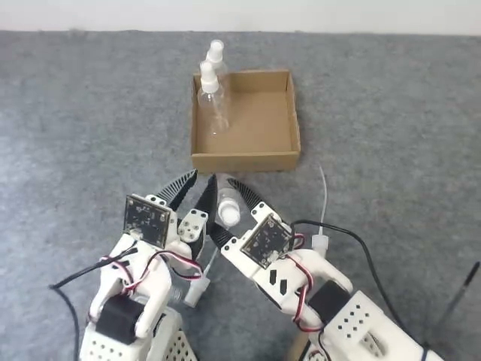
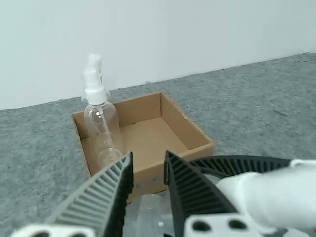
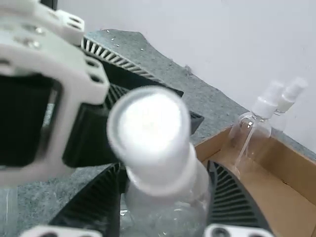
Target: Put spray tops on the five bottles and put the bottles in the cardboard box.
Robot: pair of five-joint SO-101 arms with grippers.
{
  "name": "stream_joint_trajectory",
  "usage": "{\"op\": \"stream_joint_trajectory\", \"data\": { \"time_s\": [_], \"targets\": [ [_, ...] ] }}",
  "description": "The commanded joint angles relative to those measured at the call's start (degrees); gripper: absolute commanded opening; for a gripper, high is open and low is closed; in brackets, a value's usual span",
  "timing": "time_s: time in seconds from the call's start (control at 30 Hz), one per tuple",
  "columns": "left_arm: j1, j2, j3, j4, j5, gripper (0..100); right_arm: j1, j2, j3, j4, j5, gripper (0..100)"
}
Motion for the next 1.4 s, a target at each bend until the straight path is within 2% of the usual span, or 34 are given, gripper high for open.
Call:
{"op": "stream_joint_trajectory", "data": {
  "time_s": [0.0, 0.2, 0.37, 0.53, 0.67, 0.8, 1.0, 1.23, 1.37],
  "targets": [
    [-4.57, -0.35, -3.03, -0.09, 0.0, 10, 2.07, -1.98, -1.23, -1.1, 0.53, 13.6],
    [-10.99, -0.35, -6.02, -1.41, -0.44, 10, 3.47, -1.8, -0.88, -1.1, 0.53, 13.6],
    [-20.13, -0.35, -5.67, -1.76, -0.53, 10, 3.56, -1.98, -0.35, -1.1, 0.62, 13.6],
    [-28.04, -0.35, -2.24, -2.02, -0.44, 10, 3.56, -1.54, -0.35, -1.1, 0.53, 13.6],
    [-31.82, -0.35, 1.27, -2.02, -0.18, 10, 3.56, -1.45, -0.35, -1.1, 0.53, 13.6],
    [-33.05, -0.35, 4.44, -2.11, -0.18, 10, 3.65, -1.45, -0.35, -0.48, 0.53, 13.6],
    [-33.05, -0.35, 6.73, -2.11, -0.44, 10, 6.46, -1.45, -4.22, 6.9, 0.53, 13.6],
    [-33.14, -0.35, 6.81, -1.93, -0.53, 10, 8.92, -1.36, -14.59, 18.51, 0.44, 13.6],
    [-33.14, -0.35, 7.25, -2.11, -0.53, 10, 8.84, -1.27, -21.01, 21.49, 0.44, 13.6]
  ]
}}
